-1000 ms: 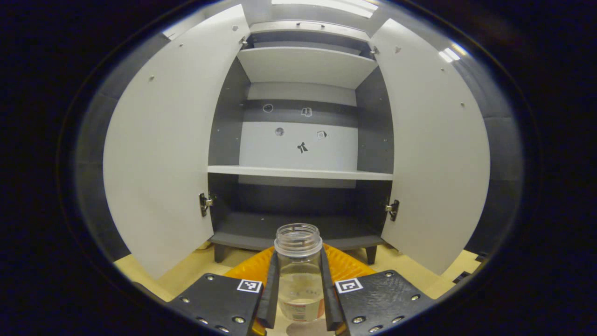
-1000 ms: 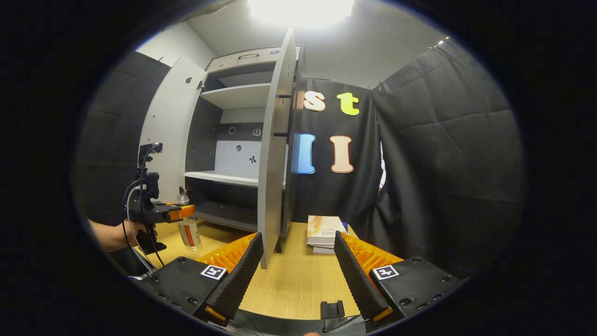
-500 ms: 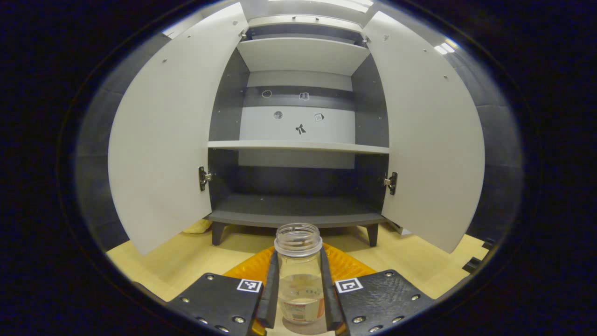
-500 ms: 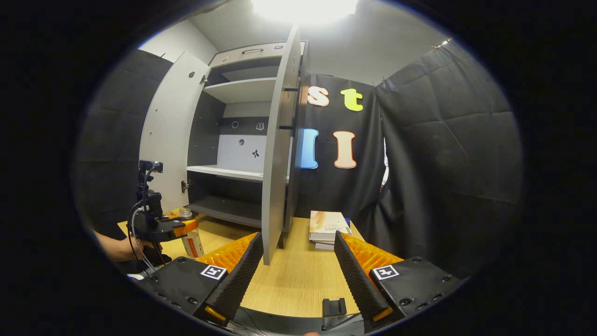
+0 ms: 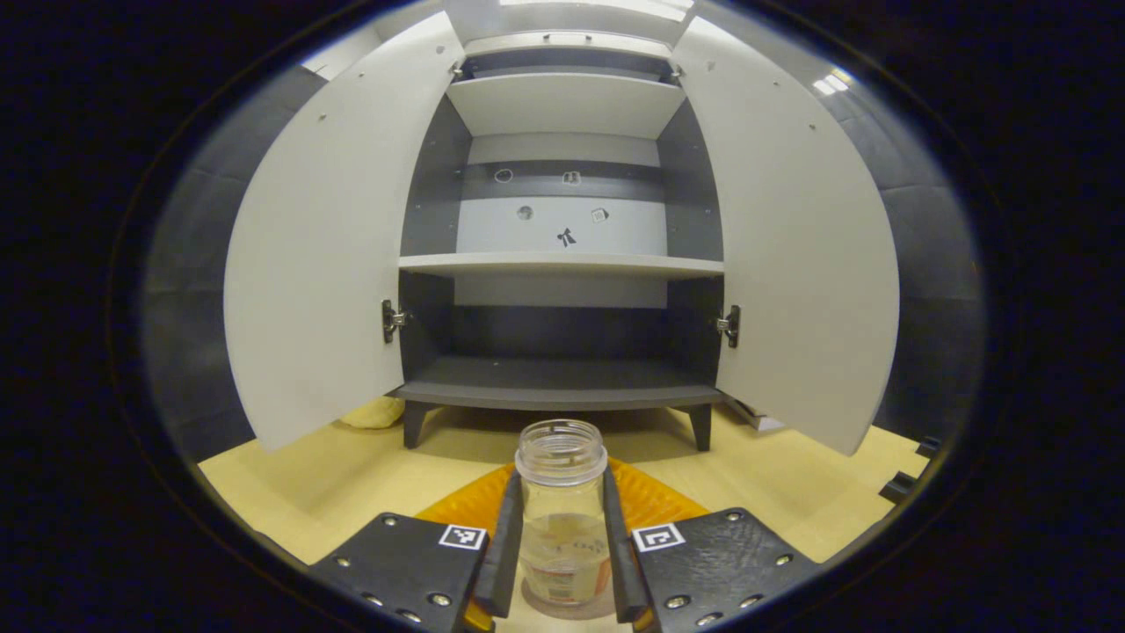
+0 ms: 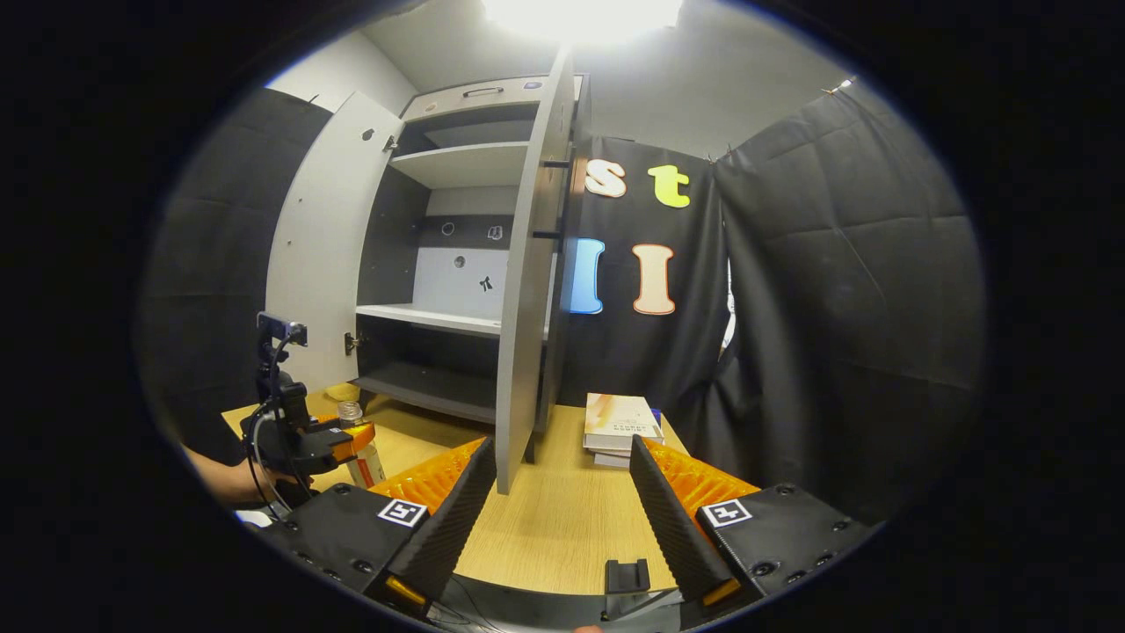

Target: Grasp the bottle in the cabinet with the left hand and place it on the coaster, then close the right door with the right hand and the left door with the left hand.

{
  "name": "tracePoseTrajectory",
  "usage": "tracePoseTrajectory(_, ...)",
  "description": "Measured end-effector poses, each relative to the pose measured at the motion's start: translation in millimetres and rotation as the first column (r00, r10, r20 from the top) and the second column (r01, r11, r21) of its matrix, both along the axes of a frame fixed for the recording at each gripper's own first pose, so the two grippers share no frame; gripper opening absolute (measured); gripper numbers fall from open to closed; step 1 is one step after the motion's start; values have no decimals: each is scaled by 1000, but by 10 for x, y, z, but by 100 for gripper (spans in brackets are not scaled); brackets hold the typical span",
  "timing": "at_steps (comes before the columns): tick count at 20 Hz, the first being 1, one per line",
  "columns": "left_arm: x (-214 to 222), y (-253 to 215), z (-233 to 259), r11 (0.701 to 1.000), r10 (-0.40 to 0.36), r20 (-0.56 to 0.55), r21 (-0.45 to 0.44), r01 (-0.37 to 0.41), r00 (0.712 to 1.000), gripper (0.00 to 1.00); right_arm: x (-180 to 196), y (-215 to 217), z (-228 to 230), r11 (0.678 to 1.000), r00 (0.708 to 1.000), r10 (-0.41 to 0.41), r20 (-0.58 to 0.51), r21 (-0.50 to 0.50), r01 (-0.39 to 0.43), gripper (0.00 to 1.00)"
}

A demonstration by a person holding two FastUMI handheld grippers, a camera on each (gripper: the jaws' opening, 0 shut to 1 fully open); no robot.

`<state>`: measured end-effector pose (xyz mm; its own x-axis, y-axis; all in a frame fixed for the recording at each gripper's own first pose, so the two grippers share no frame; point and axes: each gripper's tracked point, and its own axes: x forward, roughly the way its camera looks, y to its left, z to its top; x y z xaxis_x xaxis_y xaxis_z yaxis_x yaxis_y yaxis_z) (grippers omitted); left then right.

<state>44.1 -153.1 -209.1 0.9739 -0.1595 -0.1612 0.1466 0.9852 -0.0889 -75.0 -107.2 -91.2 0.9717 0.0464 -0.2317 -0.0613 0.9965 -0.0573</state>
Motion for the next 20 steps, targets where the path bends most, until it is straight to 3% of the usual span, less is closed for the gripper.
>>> tracePoseTrajectory(1,-26,-22,-15,1000,-4,-8,0,4,1000,46,21,1,26,1000,1000,0,6,4,0,98)
tracePoseTrajectory(6,-81,-41,205,1000,7,4,23,-7,1000,85,149,-25,166,999,1000,5,28,37,-6,96)
tracePoseTrajectory(15,-355,66,1469,998,37,93,38,-41,995,84,693,-339,863,993,990,-21,142,121,4,97)
tracePoseTrajectory(20,-546,423,2063,994,105,138,24,-110,985,85,1029,-608,1089,987,992,-56,112,154,38,97)
